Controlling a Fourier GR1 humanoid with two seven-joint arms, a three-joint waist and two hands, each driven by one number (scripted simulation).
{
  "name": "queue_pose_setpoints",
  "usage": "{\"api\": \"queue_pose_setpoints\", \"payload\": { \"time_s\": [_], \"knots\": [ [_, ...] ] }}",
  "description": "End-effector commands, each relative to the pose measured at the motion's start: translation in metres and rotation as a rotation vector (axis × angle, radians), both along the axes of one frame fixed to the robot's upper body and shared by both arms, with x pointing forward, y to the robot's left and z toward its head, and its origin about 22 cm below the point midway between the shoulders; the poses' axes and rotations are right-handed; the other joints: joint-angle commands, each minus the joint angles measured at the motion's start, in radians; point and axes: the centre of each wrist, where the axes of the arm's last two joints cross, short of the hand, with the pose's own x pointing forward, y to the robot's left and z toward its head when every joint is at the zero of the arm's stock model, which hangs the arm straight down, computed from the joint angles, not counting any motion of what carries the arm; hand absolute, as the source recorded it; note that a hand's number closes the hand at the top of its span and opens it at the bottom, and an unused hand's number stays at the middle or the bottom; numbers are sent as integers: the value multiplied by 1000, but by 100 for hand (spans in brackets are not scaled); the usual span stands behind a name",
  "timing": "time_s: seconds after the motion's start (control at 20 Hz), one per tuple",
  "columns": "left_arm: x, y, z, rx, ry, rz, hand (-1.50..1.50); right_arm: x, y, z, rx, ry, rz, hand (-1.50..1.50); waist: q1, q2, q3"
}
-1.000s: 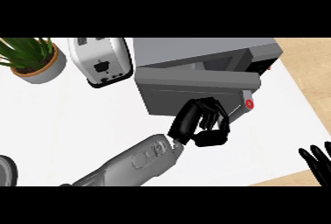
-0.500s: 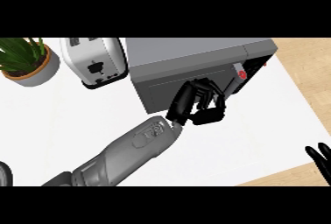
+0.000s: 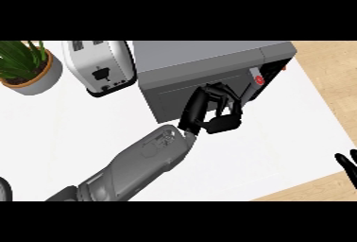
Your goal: Pick up the milk, place it into the microwave and close the microwave
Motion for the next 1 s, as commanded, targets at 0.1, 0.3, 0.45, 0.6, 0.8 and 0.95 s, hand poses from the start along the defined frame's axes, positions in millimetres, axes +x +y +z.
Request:
{"api": "queue_pose_setpoints", "payload": {
  "time_s": [0.1, 0.3, 0.45, 0.6, 0.8, 0.95],
  "knots": [
    [25, 10, 6, -30, 55, 119, 150, 2, 0, 11, 9, -24, 20, -150, -19, 16, 0],
    [26, 10, 5, -27, 12, 148, 150, 3, 1, 13, 2, -21, 55, -150, -20, 18, 1],
    [26, 9, 8, -53, -8, 164, 150, 2, 3, 15, 1, -24, 84, -150, -26, 20, 1],
    [26, 12, 2, -50, -24, 178, 150, 2, 3, 17, 6, -33, 114, -150, -32, 24, 2],
    [25, 11, 1, -61, -30, 181, 150, 2, 8, 24, 8, -51, 146, -150, -34, 24, -1],
    [25, 10, 3, -71, -35, 183, 150, 3, 6, 25, 6, -45, 161, -150, -35, 27, 1]
  ]
}}
